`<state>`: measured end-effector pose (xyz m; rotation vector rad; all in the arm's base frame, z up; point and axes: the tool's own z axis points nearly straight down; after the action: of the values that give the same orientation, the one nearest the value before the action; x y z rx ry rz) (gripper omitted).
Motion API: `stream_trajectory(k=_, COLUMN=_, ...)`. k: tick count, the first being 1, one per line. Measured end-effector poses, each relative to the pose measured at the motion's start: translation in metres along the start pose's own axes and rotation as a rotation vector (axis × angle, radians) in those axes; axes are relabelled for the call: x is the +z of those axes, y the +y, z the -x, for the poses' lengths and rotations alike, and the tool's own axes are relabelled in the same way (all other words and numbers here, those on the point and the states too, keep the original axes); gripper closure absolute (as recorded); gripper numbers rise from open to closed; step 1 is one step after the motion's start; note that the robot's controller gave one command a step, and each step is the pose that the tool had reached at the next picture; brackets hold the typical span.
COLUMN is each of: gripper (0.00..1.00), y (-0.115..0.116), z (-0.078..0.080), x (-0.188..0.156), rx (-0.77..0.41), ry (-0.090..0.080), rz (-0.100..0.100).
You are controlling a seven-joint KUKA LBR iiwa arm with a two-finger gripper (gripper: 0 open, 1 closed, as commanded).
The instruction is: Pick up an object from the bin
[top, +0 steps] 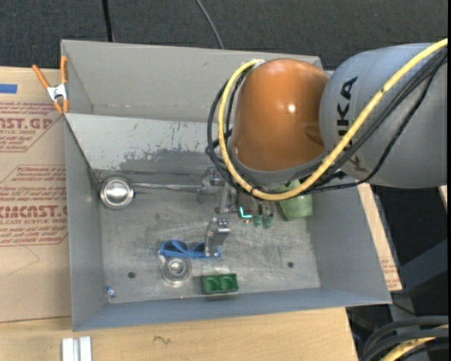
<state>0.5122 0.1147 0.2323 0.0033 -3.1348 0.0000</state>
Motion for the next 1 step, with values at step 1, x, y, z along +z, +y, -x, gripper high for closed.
stream_trajectory(k=1, gripper=0.00, y=-0.0148, z=0.0001, x=0.1330, rx=-0.114, ry=-0.001, rz=-0.001)
